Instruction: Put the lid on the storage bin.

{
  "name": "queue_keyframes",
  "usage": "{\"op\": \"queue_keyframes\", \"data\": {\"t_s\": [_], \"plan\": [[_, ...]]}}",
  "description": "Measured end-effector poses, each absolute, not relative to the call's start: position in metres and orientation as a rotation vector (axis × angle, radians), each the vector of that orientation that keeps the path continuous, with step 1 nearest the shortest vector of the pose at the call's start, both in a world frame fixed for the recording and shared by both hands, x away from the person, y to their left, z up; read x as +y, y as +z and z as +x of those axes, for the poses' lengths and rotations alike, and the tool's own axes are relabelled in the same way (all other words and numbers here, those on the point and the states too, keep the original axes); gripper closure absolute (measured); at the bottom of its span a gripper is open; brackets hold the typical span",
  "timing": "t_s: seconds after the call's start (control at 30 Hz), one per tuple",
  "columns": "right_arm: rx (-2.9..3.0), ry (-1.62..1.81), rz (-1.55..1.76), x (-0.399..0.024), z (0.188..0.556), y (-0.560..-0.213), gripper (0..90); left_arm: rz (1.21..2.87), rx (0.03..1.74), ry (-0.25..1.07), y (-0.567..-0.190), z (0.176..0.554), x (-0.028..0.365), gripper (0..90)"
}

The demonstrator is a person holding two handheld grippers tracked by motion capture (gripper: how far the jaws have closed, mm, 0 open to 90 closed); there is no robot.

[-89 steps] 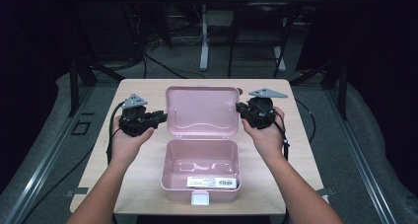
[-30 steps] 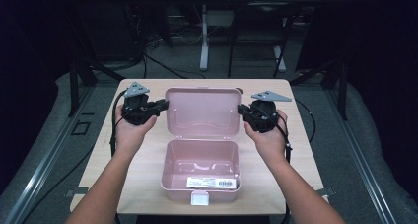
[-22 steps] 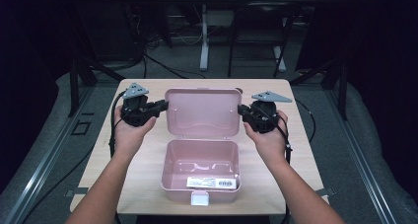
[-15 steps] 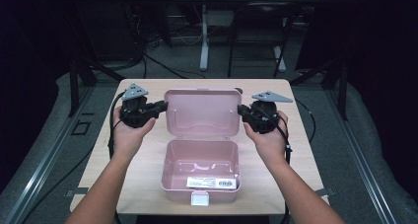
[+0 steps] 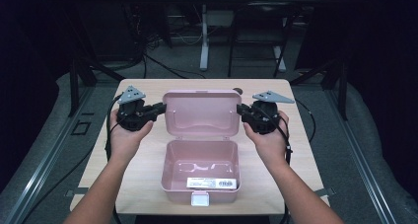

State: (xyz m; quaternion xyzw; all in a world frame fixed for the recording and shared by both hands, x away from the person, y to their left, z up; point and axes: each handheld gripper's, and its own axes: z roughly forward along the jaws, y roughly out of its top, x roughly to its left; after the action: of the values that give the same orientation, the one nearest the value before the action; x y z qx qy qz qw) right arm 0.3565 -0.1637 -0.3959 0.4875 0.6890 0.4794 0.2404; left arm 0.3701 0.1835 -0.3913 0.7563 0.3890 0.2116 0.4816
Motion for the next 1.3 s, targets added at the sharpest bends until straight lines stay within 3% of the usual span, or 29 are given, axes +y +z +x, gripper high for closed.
{"op": "queue_keyframes", "data": {"t_s": [1.3], "plan": [[1.878, 1.361, 1.236, -0.169, 0.317, -0.388, 84.0, 1.826, 0.900, 0.541, -0.388, 0.335, 0.185, 84.7]]}}
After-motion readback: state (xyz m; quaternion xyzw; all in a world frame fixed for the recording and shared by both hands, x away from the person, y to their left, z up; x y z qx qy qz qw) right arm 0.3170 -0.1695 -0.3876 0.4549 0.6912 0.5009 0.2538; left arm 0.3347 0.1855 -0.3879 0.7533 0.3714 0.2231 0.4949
